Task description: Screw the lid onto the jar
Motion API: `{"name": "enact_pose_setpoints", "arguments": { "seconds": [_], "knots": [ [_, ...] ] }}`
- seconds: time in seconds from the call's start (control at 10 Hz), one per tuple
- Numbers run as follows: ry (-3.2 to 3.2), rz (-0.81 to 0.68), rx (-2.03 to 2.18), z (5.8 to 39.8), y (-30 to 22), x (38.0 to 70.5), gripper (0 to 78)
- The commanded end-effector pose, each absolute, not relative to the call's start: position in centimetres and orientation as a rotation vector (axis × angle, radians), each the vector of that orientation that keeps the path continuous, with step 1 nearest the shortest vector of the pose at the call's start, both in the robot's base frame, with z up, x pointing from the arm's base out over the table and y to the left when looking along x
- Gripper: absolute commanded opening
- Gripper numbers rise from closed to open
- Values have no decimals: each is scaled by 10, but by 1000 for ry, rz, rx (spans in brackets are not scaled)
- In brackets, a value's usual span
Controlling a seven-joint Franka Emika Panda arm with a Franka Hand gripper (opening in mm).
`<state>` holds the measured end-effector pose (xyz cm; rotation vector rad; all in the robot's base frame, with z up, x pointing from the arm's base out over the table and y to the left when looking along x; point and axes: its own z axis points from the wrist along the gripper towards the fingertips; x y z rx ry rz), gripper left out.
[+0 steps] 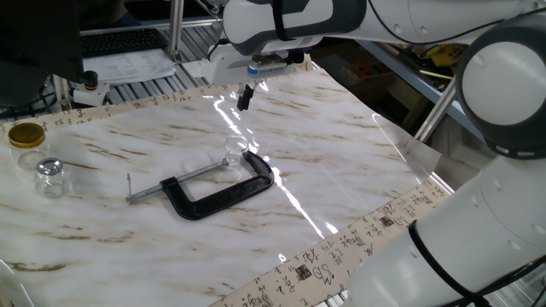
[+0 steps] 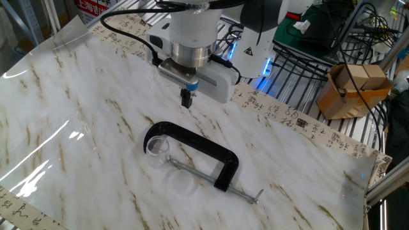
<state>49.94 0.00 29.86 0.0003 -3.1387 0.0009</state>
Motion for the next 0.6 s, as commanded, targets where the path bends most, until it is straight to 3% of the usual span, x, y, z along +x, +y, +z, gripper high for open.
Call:
{"name": "enact_pose_setpoints", "arguments": {
  "seconds": [0.1, 0.2, 0.6],
  "knots": [
    [-3084, -202, -310, 299, 0, 499, 0],
    [-3088, -138, -310, 299, 0, 499, 0],
    [-3079, -137, -339, 299, 0, 499, 0]
  ]
}}
